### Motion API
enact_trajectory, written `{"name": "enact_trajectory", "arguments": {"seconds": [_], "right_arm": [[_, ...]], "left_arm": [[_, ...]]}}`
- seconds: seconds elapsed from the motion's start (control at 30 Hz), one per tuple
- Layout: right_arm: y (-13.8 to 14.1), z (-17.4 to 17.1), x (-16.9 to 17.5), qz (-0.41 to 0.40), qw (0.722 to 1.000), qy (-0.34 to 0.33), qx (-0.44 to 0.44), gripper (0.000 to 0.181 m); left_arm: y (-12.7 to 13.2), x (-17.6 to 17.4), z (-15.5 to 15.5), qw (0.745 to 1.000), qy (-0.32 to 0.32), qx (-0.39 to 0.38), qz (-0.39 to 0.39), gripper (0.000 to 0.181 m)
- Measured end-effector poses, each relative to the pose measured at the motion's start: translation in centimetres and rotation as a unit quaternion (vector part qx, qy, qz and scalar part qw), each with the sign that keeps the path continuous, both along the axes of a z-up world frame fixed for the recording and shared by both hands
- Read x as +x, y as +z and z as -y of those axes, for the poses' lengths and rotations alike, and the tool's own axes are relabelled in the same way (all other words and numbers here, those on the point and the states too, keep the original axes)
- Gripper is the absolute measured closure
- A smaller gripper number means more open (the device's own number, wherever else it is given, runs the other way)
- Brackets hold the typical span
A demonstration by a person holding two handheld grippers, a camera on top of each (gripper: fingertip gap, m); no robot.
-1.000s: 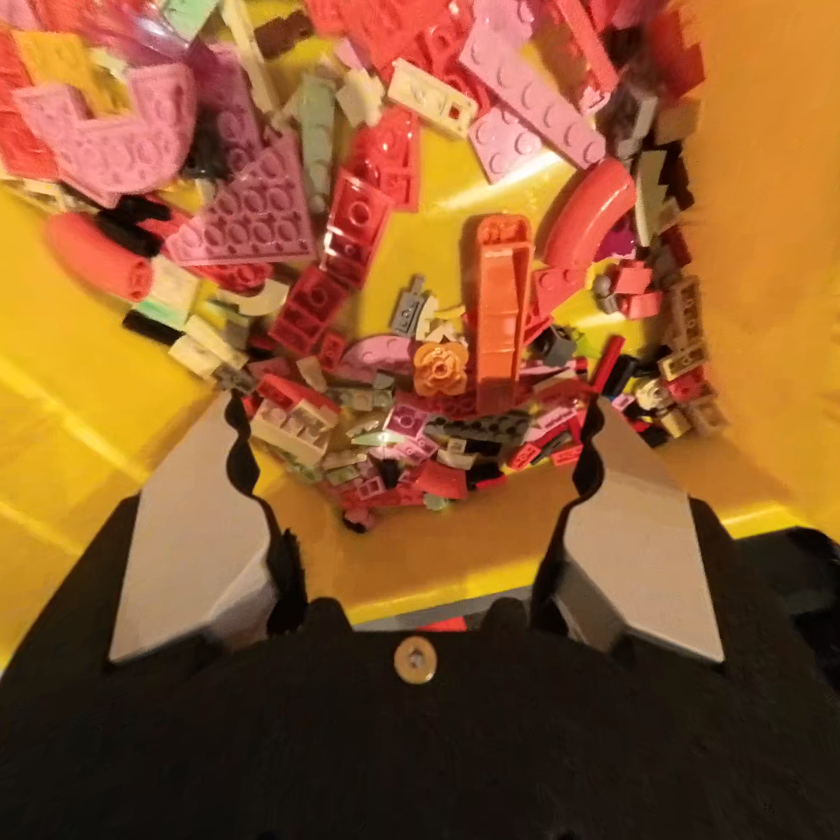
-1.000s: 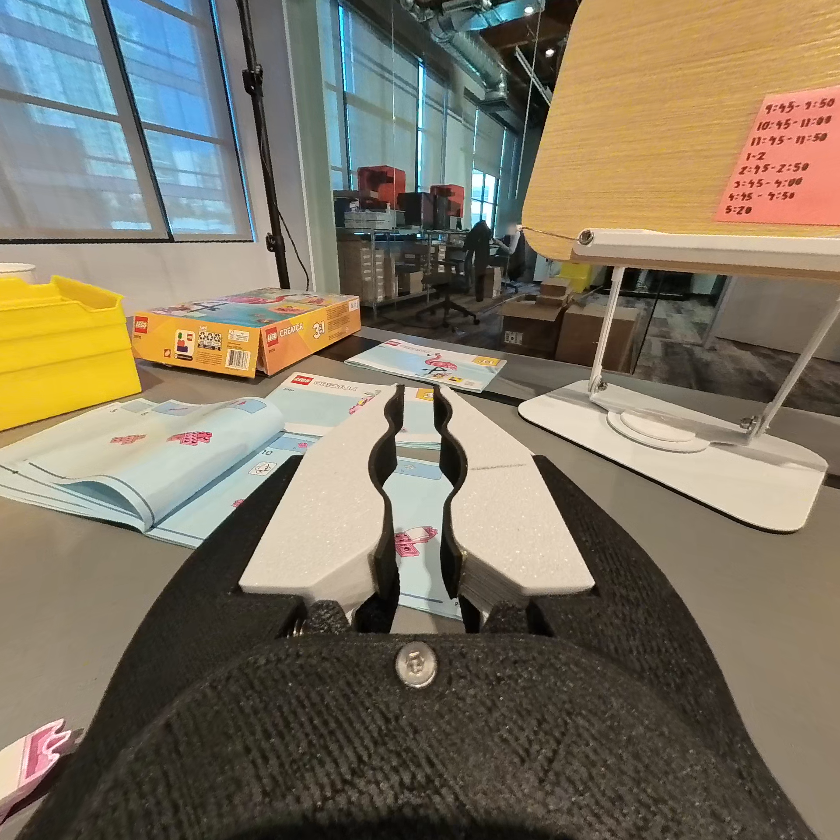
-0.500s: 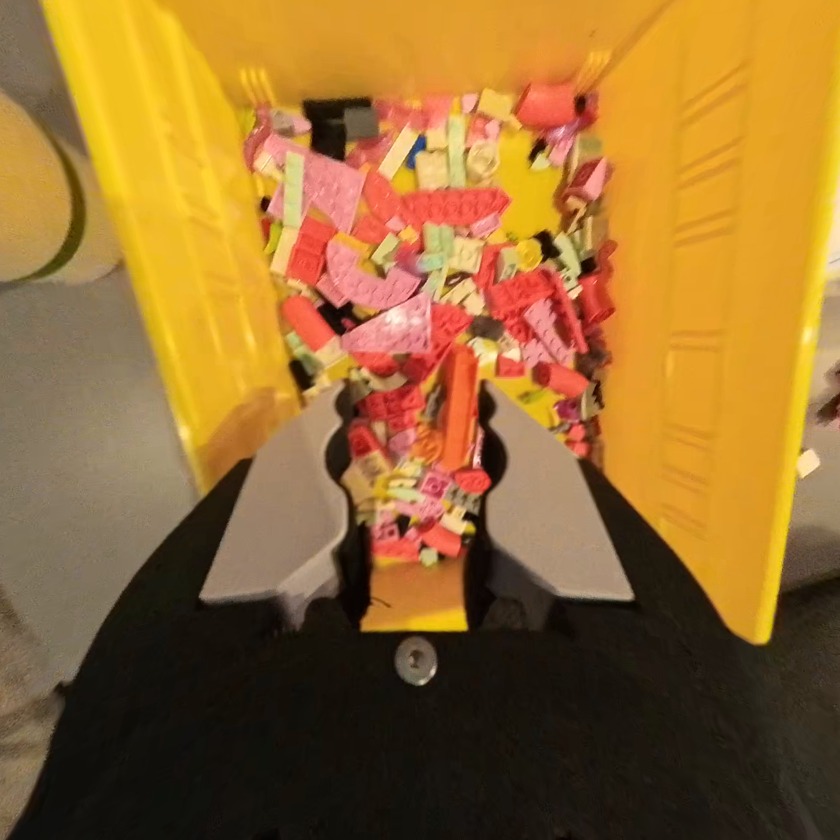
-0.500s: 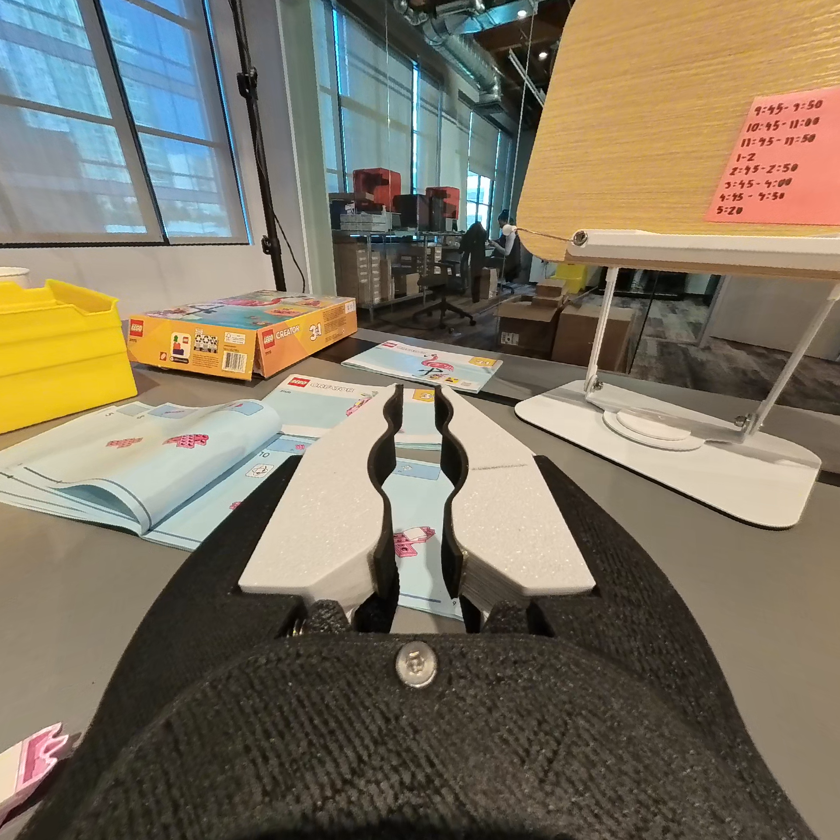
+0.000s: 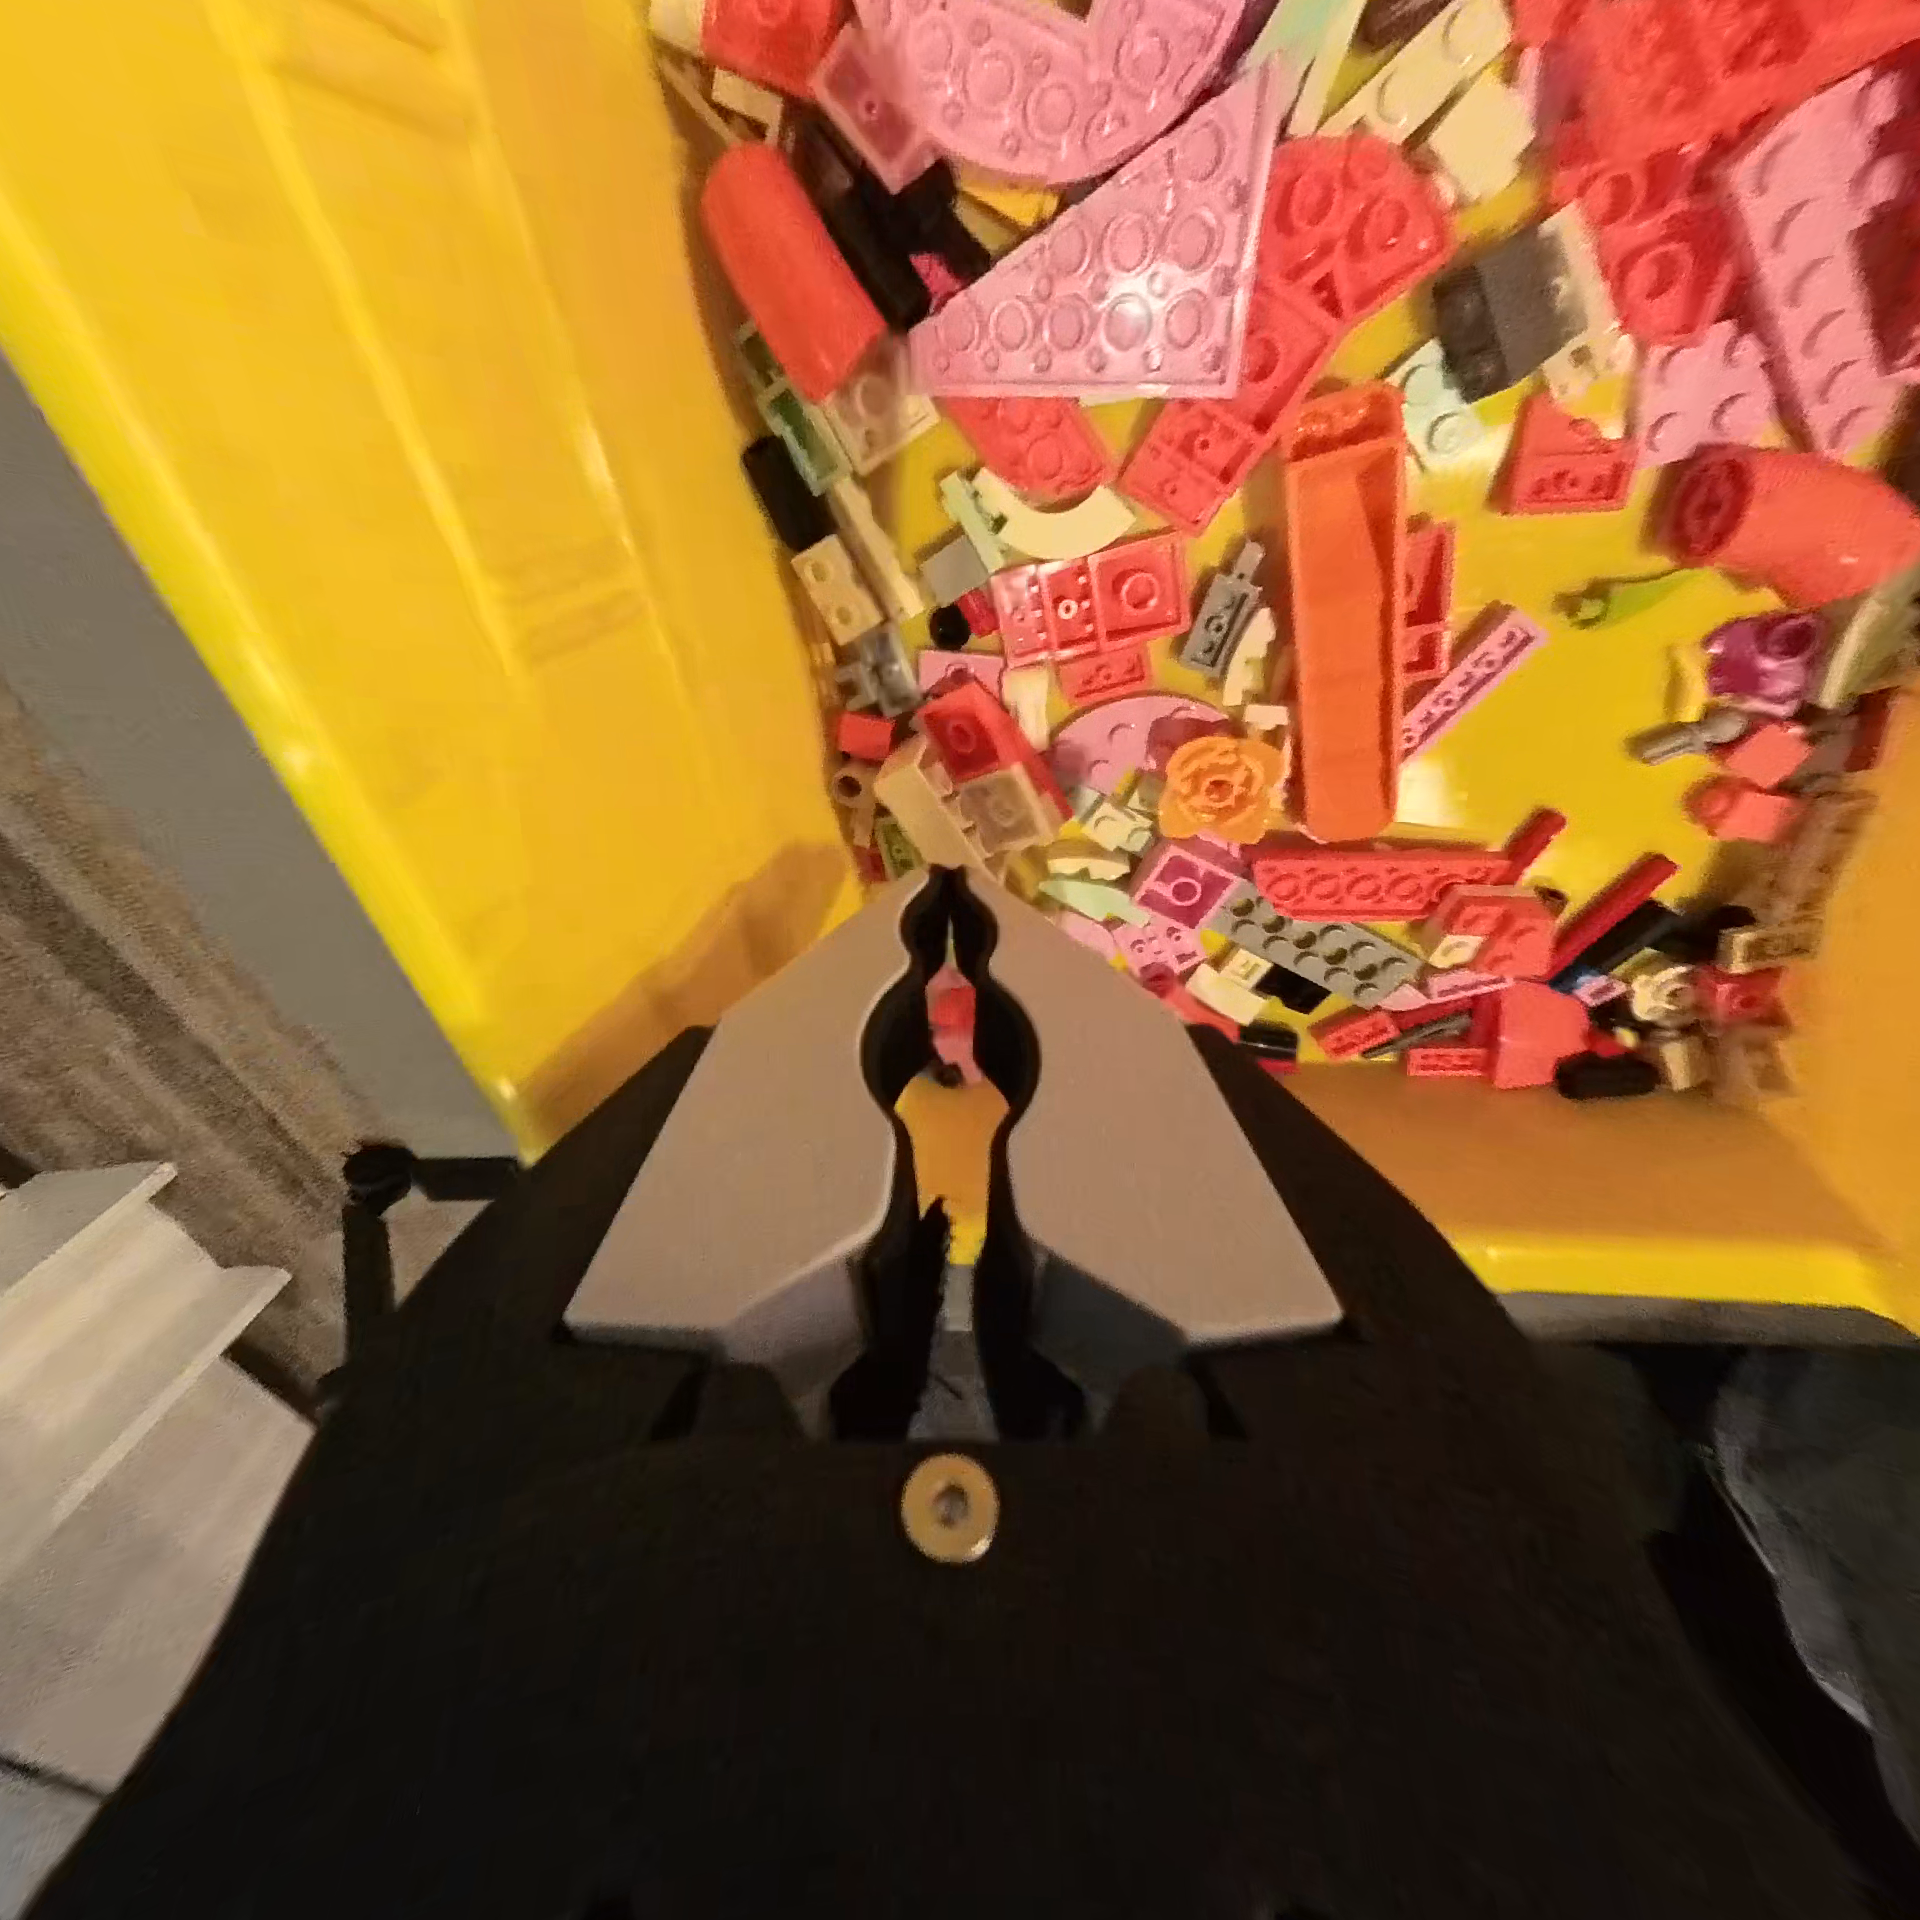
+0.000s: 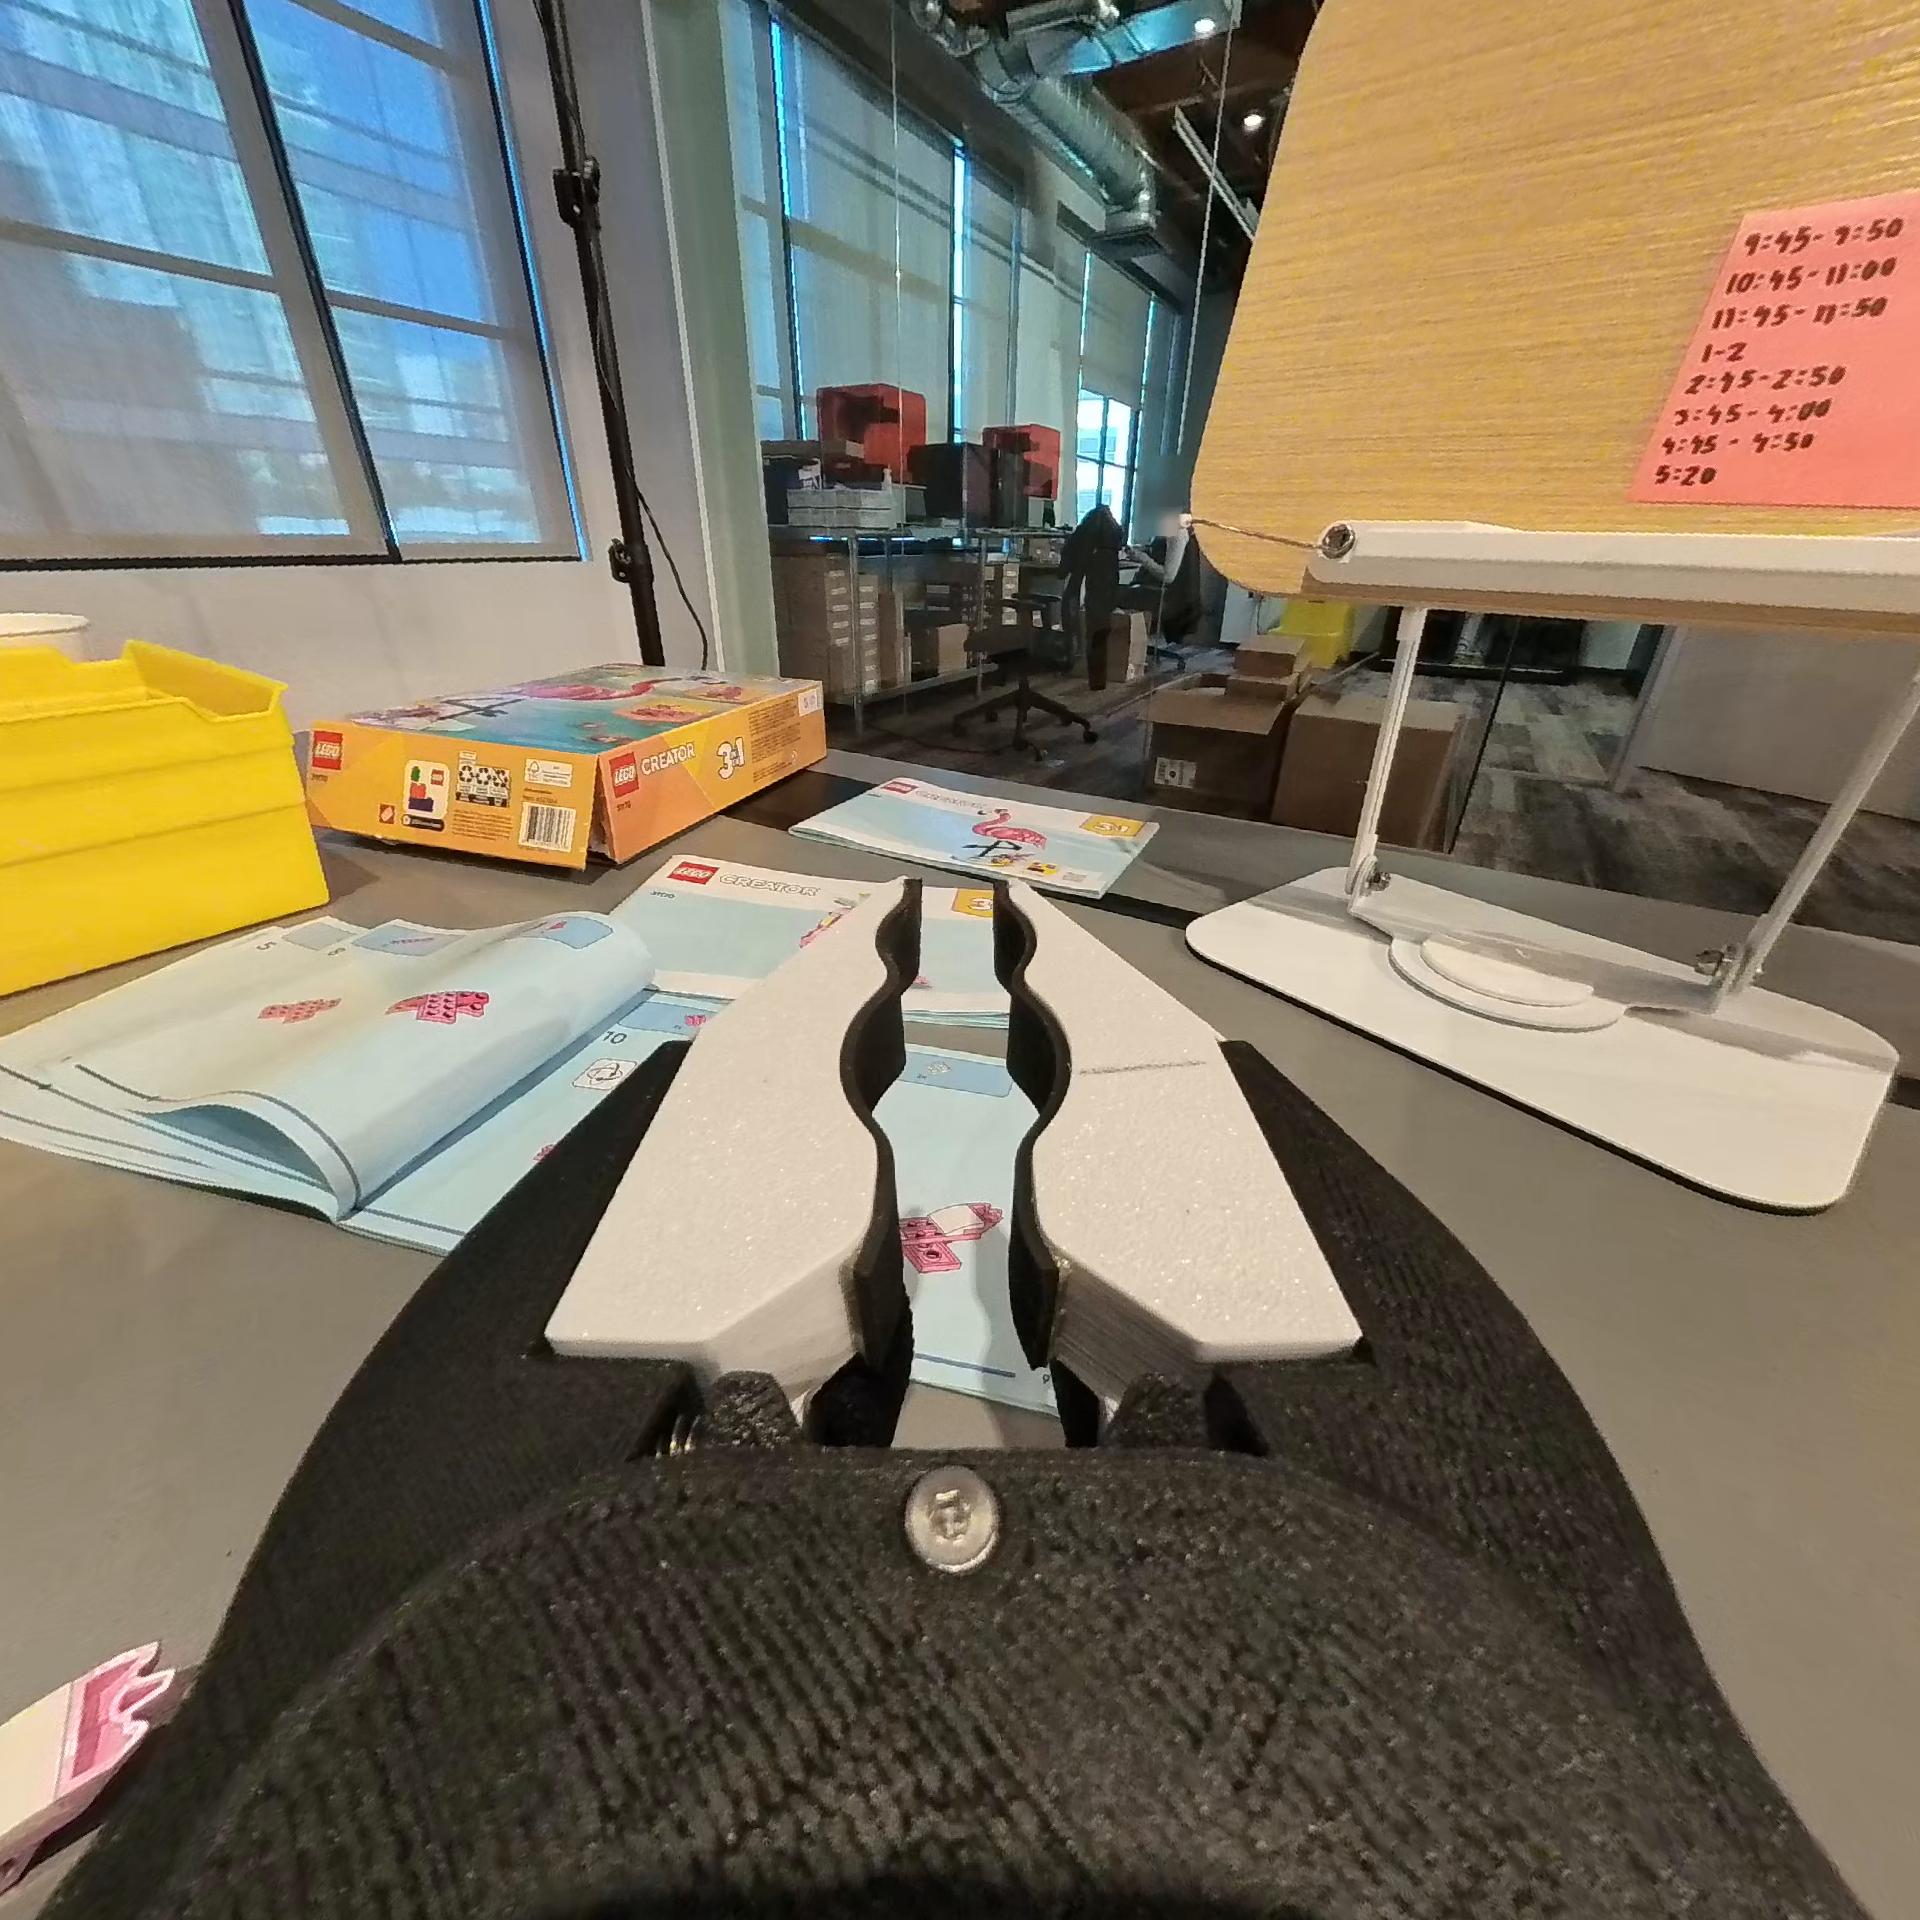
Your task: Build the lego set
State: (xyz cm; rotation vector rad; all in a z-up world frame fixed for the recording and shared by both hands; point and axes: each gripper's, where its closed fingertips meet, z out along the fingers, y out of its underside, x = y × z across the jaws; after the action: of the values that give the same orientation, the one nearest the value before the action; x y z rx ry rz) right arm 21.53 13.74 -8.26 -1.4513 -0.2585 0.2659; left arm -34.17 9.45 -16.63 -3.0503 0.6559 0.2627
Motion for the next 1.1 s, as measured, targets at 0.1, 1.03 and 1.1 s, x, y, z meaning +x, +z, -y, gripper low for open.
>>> {"name": "enact_trajectory", "arguments": {"seconds": [0.1, 1.03, 1.1], "right_arm": [[0.0, 0.0, 0.0, 0.000, 1.000, 0.001, -0.001, 0.170], [-0.1, 0.0, -0.1, -0.007, 1.000, 0.009, -0.004, 0.170], [-0.1, 0.0, -0.1, -0.008, 1.000, 0.009, -0.004, 0.170]], "left_arm": [[-0.6, -1.4, -0.1, 0.999, 0.006, -0.005, -0.053, 0.181], [3.7, 5.3, 1.0, 0.963, -0.138, 0.139, 0.184, 0.139], [5.5, 3.4, -0.6, 0.957, -0.097, 0.226, 0.152, 0.114]]}}
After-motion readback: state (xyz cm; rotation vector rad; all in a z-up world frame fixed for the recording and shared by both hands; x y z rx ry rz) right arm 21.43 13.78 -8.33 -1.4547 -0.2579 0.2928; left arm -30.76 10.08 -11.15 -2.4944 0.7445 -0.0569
